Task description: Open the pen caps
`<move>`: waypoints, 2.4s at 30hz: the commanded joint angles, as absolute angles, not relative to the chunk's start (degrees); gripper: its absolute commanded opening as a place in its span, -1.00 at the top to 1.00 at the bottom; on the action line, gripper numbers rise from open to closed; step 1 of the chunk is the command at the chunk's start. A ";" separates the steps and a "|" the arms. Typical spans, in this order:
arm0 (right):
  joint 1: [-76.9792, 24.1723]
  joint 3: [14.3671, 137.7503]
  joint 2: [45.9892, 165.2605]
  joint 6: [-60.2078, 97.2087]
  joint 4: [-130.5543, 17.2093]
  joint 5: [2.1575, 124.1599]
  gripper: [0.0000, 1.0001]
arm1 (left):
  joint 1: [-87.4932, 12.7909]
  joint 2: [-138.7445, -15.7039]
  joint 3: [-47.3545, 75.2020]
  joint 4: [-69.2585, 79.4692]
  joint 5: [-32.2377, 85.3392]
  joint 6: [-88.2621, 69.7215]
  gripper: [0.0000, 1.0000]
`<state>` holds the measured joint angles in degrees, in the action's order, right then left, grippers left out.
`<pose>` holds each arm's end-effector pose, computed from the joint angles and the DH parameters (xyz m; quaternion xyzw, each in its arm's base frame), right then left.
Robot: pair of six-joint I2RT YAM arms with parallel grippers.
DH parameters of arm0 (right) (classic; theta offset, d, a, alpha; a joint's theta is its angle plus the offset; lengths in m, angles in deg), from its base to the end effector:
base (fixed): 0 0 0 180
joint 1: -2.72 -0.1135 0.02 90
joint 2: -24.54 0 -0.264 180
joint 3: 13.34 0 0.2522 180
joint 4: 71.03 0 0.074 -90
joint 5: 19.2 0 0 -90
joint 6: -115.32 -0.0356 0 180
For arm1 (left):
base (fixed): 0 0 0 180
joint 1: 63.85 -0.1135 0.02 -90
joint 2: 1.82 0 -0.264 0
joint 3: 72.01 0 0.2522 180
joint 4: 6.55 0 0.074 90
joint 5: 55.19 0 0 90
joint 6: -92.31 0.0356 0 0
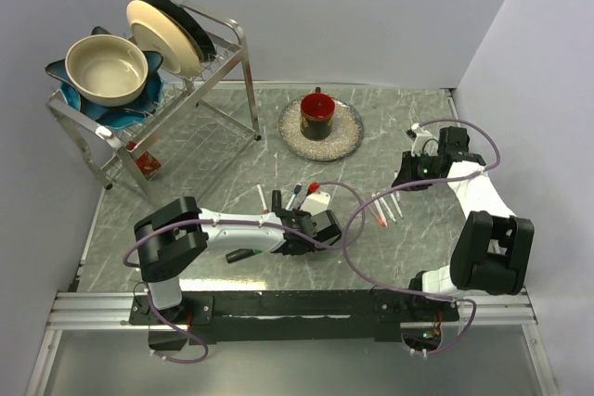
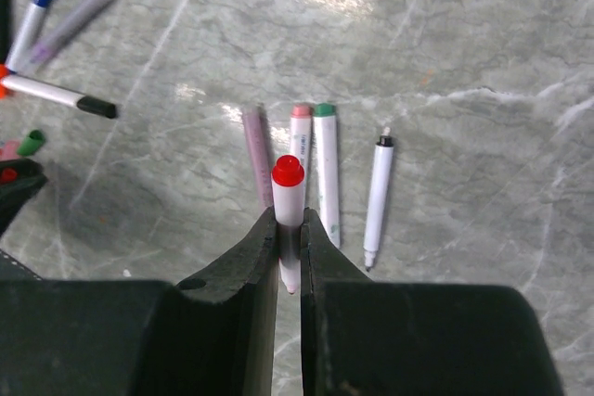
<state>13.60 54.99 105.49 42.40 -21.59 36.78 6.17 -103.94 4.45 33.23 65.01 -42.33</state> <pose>0.2719 -0.0320 0.2277 -0.1207 0.9228 0.2197 0.2926 0.1352 -0.3193 0.1671 0.1532 0.9325 -0.0355 0.3251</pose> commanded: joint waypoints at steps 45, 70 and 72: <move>11.78 56.06 105.33 55.71 -21.50 42.69 0.15 | 4.62 -62.55 -23.52 11.70 60.66 -42.42 -0.79; -34.88 66.25 119.53 84.30 -18.77 46.80 -0.16 | -3.64 -42.00 -37.59 10.11 60.12 -51.04 -0.99; -36.47 67.22 121.48 83.24 -19.47 49.34 -0.12 | -3.73 -40.67 -38.46 10.02 60.39 -51.13 -0.99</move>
<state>-33.72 63.49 118.63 86.61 -18.46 43.95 -3.32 -43.55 -37.06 10.02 58.10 -49.74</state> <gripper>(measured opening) 0.576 0.994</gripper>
